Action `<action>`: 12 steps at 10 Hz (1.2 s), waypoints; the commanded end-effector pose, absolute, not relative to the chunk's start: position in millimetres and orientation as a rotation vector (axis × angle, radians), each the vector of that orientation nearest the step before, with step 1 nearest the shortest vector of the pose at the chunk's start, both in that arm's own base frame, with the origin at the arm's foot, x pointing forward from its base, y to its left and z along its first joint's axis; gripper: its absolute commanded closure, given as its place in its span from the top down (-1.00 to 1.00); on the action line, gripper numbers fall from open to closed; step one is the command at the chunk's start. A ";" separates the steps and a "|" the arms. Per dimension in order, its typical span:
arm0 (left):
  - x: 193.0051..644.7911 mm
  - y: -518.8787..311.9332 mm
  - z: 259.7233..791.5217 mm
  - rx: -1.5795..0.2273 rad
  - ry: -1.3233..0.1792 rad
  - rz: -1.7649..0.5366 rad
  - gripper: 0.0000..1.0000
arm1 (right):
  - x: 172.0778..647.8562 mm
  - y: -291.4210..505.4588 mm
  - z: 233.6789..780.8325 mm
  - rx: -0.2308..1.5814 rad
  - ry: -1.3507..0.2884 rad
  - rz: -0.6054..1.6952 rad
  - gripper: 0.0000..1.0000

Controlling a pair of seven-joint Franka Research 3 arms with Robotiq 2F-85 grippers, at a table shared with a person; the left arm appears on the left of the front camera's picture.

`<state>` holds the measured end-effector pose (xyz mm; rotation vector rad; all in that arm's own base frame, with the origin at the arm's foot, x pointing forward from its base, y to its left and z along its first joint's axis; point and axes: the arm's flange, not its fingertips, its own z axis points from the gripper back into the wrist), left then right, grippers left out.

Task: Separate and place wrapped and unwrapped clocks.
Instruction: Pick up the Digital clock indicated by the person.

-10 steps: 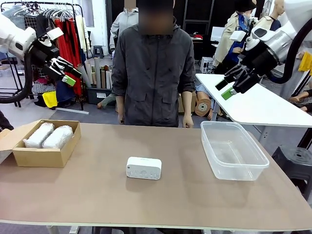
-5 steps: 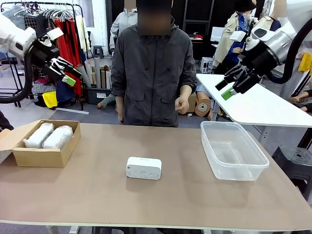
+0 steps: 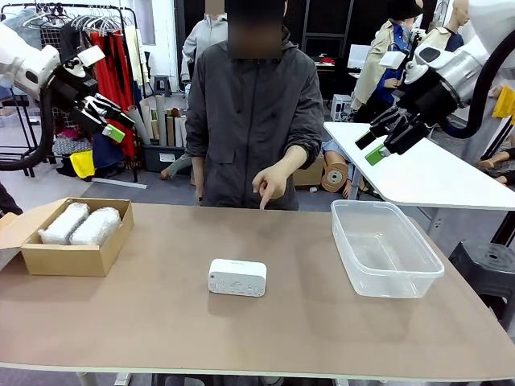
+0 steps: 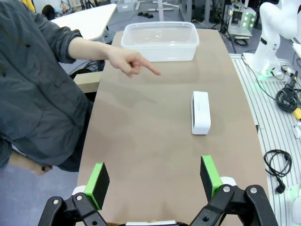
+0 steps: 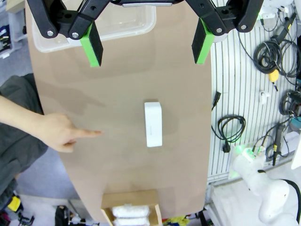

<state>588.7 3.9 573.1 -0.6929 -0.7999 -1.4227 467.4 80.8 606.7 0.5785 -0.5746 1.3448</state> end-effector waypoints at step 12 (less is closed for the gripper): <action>587.2 3.6 575.2 -0.679 -0.799 -1.426 1.00 | 467.4 80.8 606.7 0.578 -0.575 1.345 1.00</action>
